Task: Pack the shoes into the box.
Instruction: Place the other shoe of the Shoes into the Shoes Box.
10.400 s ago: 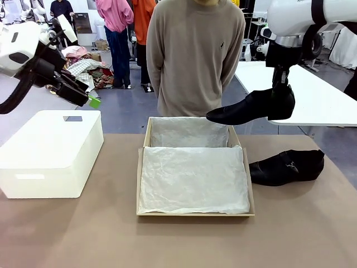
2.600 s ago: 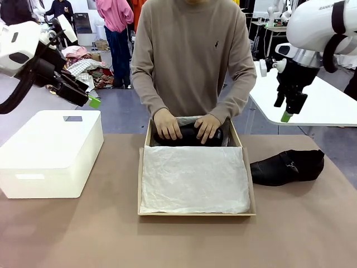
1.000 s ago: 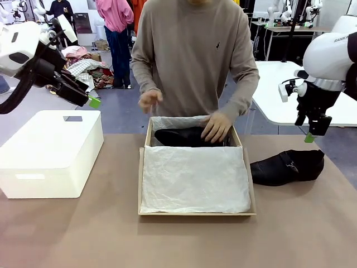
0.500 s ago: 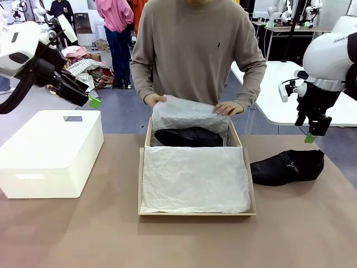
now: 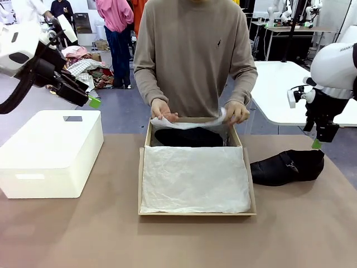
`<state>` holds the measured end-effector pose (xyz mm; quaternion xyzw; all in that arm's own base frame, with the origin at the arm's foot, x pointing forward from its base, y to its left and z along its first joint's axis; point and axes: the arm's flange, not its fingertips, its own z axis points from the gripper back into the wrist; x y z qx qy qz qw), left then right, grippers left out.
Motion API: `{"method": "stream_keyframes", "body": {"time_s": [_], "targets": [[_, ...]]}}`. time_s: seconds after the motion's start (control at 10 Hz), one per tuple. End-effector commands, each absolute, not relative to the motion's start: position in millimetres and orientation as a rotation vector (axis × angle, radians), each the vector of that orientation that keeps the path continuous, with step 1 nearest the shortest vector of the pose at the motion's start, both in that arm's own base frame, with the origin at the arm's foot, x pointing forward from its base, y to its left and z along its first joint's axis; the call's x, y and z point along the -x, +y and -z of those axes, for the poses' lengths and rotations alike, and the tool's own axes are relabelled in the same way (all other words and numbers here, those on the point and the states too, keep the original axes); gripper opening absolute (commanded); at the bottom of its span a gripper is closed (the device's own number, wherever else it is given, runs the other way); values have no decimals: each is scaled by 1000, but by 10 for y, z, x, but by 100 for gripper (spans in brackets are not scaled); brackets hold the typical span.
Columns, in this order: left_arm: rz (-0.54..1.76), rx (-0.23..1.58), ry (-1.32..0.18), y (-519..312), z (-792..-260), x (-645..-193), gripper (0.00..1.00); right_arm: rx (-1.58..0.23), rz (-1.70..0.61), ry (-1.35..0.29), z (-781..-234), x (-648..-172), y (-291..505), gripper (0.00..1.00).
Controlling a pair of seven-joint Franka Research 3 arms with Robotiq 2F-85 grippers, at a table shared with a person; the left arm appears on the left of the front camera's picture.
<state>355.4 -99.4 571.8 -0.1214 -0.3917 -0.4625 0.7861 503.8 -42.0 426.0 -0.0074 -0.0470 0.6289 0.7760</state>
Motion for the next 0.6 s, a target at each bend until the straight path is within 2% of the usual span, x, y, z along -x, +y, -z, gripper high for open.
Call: {"method": "stream_keyframes", "body": {"time_s": [0.0,0.5], "targets": [[1010,279,-852,-978,-5712,-3561,100,13,-1359,-135,-4117,-5030,-498,100],[1010,279,-852,-978,-5712,-3561,100,-11,-1348,-132,-3912,-5162,-495,100]]}}
